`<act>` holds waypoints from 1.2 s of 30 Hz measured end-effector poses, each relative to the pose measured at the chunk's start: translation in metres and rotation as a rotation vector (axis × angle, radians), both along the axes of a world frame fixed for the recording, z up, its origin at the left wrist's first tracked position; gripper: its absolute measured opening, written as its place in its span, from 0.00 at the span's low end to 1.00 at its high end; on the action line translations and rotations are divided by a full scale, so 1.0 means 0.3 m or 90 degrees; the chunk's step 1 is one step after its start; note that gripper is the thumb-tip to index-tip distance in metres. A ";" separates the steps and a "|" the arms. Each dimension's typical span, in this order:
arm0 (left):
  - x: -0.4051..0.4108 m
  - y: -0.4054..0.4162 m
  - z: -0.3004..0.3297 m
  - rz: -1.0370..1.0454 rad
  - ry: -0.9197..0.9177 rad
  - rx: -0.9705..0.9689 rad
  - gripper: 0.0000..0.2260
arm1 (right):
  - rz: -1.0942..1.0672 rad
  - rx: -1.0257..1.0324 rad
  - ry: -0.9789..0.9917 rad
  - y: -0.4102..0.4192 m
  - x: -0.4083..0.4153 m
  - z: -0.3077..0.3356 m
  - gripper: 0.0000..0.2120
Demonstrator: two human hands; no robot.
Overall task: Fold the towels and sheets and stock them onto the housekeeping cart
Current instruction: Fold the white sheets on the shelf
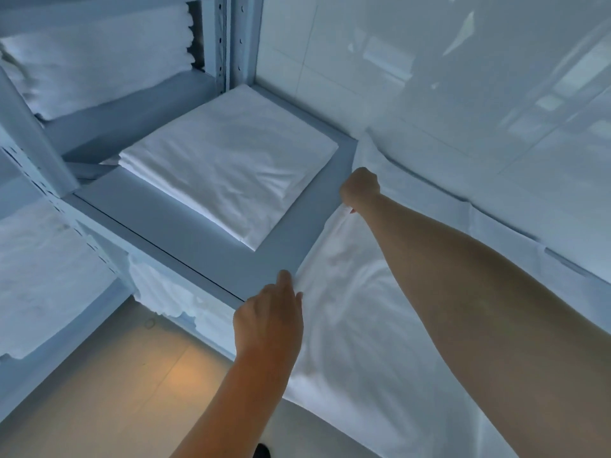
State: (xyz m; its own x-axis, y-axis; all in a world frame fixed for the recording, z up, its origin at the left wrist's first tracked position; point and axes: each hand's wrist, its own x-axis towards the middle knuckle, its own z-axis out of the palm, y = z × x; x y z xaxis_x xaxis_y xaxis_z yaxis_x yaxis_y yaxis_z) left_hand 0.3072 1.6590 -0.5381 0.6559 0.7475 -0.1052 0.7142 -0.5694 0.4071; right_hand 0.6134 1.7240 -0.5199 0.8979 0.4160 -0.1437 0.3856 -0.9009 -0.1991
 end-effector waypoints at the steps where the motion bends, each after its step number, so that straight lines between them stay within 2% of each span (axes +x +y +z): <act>1: 0.001 -0.024 0.025 -0.012 -0.015 0.009 0.09 | 0.002 0.014 -0.010 -0.035 -0.005 0.022 0.03; 4: 0.008 -0.118 0.113 -0.044 -0.047 0.025 0.07 | -0.002 0.081 -0.039 -0.132 -0.004 0.084 0.07; 9: 0.043 -0.340 0.270 -0.115 -0.057 0.042 0.05 | 0.003 0.101 -0.080 -0.375 0.013 0.205 0.20; 14: 0.099 -0.567 0.326 -0.150 -0.067 0.062 0.01 | -0.016 0.124 -0.072 -0.647 0.066 0.291 0.20; 17: 0.148 -0.728 0.350 -0.145 -0.080 0.085 0.06 | 0.001 0.165 -0.063 -0.819 0.111 0.321 0.25; 21: 0.239 -0.982 0.397 -0.144 -0.087 0.073 0.02 | 0.032 0.199 -0.052 -1.067 0.194 0.373 0.34; 26: 0.347 -1.324 0.456 -0.164 -0.104 0.050 0.05 | 0.046 0.241 -0.032 -1.395 0.316 0.439 0.38; 30: 0.430 -1.617 0.457 -0.219 -0.105 0.026 0.08 | 0.011 0.257 -0.011 -1.706 0.426 0.435 0.38; 33: 0.491 -1.833 0.387 -0.269 -0.090 -0.018 0.16 | -0.031 0.236 0.007 -1.944 0.486 0.361 0.35; 36: 0.511 -1.980 0.272 -0.312 -0.013 -0.090 0.20 | -0.071 0.193 0.120 -2.138 0.486 0.188 0.35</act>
